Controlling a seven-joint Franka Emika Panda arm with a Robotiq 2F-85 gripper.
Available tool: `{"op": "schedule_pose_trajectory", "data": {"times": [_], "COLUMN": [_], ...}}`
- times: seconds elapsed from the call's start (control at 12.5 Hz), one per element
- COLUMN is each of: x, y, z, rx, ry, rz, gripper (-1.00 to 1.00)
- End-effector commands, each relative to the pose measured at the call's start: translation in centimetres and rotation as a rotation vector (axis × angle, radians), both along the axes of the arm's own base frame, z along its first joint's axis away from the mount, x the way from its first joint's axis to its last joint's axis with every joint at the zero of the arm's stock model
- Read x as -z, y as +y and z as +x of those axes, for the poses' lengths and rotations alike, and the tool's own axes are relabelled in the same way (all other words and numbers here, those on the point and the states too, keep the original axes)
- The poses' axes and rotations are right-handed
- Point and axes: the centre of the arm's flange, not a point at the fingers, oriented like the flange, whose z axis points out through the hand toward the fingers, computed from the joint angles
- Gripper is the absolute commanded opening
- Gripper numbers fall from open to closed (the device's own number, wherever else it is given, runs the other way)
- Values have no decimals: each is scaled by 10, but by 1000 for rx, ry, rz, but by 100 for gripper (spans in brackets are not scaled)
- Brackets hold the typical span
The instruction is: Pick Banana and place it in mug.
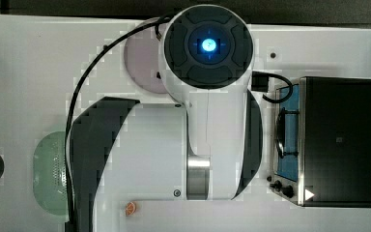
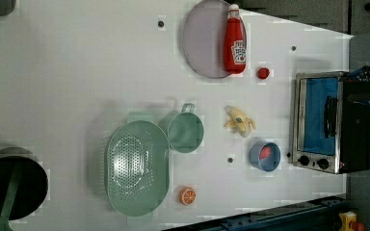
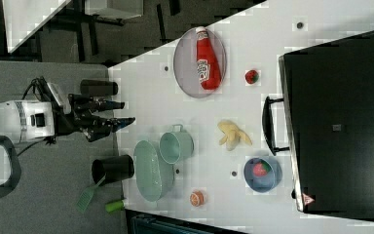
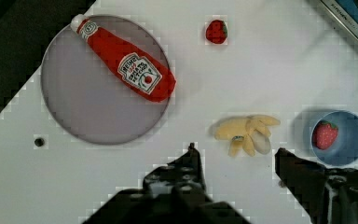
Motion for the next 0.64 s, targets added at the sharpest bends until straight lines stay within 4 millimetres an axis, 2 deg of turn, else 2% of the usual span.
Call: {"op": "schedule_pose_trajectory", "data": {"times": [0.08,0.24,0.48,0.56,0.64], "x": [-85,-82,-53,-37,-12], "y": [-29,-29,-28,-28,-28], "z": [-159,-159,-148,-141,-132], "rx": [65,64,28,-6,-68], "ry": [24,31,49,44,42], "rz": [25,25,25,25,25], "gripper": [57,100,100,100,100]}}
